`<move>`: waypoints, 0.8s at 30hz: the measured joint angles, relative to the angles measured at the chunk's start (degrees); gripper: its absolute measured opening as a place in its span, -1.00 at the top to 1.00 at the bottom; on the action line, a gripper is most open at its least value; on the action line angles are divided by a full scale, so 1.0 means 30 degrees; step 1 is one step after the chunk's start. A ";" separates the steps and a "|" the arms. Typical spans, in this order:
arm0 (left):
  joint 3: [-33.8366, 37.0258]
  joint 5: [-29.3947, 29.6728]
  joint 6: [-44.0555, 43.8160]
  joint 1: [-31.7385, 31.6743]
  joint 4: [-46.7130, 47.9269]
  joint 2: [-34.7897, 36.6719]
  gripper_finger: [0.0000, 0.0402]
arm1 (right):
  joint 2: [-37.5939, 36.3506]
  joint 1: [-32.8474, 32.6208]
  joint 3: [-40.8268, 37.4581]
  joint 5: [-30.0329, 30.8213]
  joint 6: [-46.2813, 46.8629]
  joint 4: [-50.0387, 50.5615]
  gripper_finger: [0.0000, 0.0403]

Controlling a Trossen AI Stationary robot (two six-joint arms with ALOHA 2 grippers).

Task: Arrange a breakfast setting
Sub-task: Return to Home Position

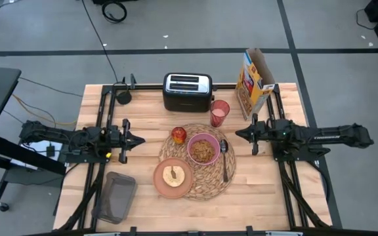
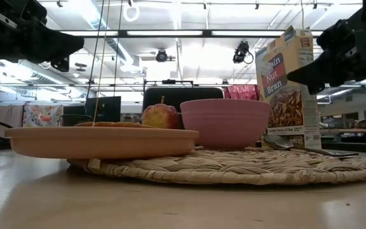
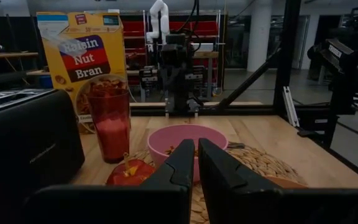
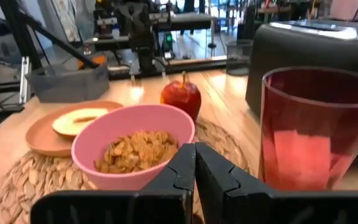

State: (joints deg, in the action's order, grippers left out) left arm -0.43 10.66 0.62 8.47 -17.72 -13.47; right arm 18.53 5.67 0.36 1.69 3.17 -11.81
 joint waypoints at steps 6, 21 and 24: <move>0.0000 0.0000 0.0007 0.0000 0.0007 0.0000 0.85 | 0.0721 -0.0007 0.0000 0.0026 0.0017 -0.0015 0.91; 0.0007 0.0000 0.0007 0.0000 0.0007 0.0000 0.85 | 0.0734 -0.0007 0.0000 0.0051 -0.0105 -0.0029 0.91; 0.0007 0.0000 0.0007 0.0000 0.0004 0.0000 0.85 | 0.0734 -0.0007 0.0000 0.0051 -0.0105 -0.0029 0.91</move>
State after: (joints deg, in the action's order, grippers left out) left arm -0.40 10.66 0.64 8.47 -17.70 -13.47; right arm 20.73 5.65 0.36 1.85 2.85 -11.90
